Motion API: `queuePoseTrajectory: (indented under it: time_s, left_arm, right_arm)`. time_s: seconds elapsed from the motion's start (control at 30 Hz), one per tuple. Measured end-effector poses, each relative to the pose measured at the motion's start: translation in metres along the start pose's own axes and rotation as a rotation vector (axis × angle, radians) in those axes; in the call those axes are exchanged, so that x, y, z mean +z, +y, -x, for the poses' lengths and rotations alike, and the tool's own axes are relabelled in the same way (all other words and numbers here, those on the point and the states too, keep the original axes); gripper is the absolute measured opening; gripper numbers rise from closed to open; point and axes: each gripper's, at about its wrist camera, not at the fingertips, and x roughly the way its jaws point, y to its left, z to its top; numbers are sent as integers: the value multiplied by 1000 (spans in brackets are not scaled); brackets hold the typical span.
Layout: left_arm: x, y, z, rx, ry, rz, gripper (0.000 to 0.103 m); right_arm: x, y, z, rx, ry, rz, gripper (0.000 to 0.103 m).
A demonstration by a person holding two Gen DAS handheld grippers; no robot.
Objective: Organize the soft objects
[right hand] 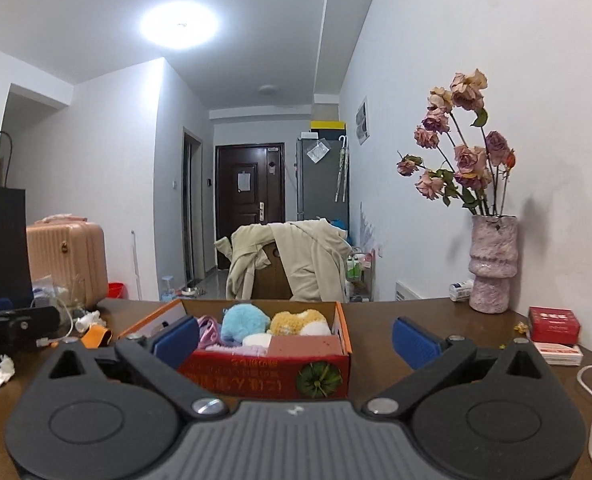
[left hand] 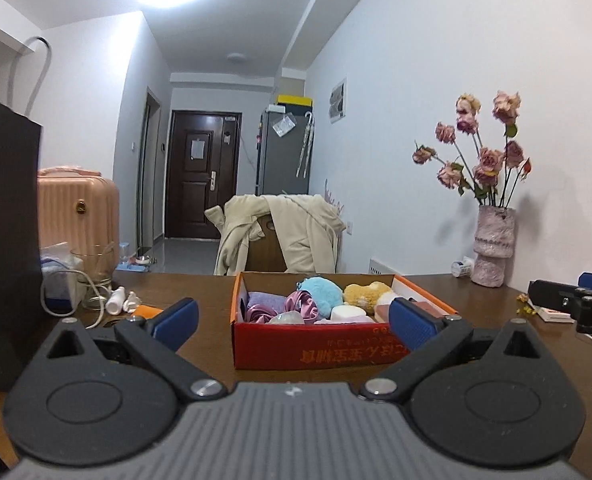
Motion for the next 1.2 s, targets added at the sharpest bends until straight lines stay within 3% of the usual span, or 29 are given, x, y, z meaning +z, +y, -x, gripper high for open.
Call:
queuePoseTrajectory:
  time_s: [0.2, 0.3, 0.47, 0.6, 0.73, 1.2]
  left_arm:
    - [-10, 1, 43, 5, 2, 14, 103]
    - [-22, 0, 63, 33, -34, 6, 103]
    - [-70, 0, 100, 83, -59, 80, 103]
    - [-102, -2, 124, 94, -49, 34, 103]
    - [-104, 4, 126, 92, -42, 33, 103]
    - [-98, -1, 122, 84, -45, 15, 103]
  right_arm:
    - [-15, 11, 42, 54, -27, 43, 103]
    - [-33, 18, 64, 63, -34, 19, 103]
    - [-70, 31, 102, 42, -56, -36, 103]
    - [-103, 38, 127, 75, -42, -53, 103]
    - [-111, 45, 134, 32, -45, -35, 103]
    - [-107, 41, 123, 35, -1, -52, 103]
